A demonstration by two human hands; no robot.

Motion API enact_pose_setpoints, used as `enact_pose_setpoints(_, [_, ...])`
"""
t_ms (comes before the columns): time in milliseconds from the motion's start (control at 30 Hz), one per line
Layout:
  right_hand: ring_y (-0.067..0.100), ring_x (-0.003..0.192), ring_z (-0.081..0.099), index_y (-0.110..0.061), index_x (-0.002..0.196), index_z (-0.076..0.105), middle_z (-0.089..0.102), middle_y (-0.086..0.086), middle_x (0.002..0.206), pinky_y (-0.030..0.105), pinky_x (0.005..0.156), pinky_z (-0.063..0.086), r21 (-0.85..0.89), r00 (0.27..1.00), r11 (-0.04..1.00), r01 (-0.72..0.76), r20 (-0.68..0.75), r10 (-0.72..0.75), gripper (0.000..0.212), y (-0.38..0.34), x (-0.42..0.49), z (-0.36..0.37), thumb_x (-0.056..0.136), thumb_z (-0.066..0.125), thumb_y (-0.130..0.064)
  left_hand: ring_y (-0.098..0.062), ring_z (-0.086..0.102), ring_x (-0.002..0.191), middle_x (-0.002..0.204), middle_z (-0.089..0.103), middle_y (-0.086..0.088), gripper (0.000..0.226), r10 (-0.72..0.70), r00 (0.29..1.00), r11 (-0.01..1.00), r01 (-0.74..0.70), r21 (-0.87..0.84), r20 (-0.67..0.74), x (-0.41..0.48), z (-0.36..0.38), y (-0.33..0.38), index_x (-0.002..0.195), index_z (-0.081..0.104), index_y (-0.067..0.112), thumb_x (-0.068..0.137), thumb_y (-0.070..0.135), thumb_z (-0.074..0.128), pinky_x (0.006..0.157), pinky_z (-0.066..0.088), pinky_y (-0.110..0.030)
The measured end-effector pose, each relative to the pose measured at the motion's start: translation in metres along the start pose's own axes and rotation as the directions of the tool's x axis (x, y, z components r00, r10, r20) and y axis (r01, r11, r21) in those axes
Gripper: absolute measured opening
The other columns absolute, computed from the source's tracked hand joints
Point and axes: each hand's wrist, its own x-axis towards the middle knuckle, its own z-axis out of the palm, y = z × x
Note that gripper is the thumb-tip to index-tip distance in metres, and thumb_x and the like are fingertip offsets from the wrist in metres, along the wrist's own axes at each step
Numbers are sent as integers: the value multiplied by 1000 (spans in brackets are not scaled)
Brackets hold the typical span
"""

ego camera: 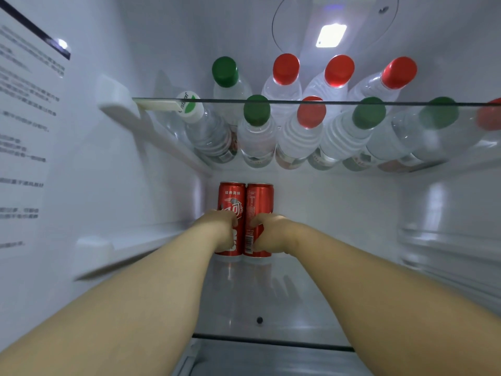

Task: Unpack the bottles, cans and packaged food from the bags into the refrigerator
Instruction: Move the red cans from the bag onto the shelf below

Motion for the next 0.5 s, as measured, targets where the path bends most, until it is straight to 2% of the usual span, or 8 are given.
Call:
enact_pose_setpoints(167, [26, 124, 44, -21, 143, 33, 31, 10, 142, 30, 95, 41, -14, 999, 1000, 4, 33, -3, 59, 2, -1, 0, 90, 58, -19, -23, 49, 119, 132, 50, -7, 38, -2, 1000, 999, 2, 34, 5, 0, 0, 1, 129, 52, 13, 91, 17, 56, 94, 42, -26])
enact_pose_setpoints(333, [28, 125, 41, -26, 145, 28, 24, 10, 143, 34, 97, 42, -14, 998, 1000, -11, 66, 12, 67, 3, -3, 1, 87, 63, -24, -26, 50, 120, 135, 49, -12, 36, -18, 999, 999, 20, 40, -38, 3, 2, 1, 132, 48, 7, 97, 16, 44, 97, 42, -29])
enact_pose_setpoints(433, [27, 119, 44, -21, 144, 28, 28, 11, 141, 34, 91, 44, 13, 998, 999, -33, 47, 33, 66, 3, -3, -1, 87, 61, -21, -26, 51, 117, 132, 51, -11, 35, -6, 999, 1000, 6, 16, -39, 3, 1, 2, 130, 49, 9, 96, 17, 45, 94, 43, -29])
enact_pose_setpoints(500, [24, 106, 47, -16, 140, 30, 37, 10, 136, 31, 80, 44, 87, 999, 995, -40, 4, 40, 61, 2, -4, -4, 87, 59, -18, -24, 51, 115, 131, 51, -8, 35, 2, 999, 1000, -2, 3, -48, 1, 0, 3, 130, 49, 13, 95, 16, 48, 90, 43, -28])
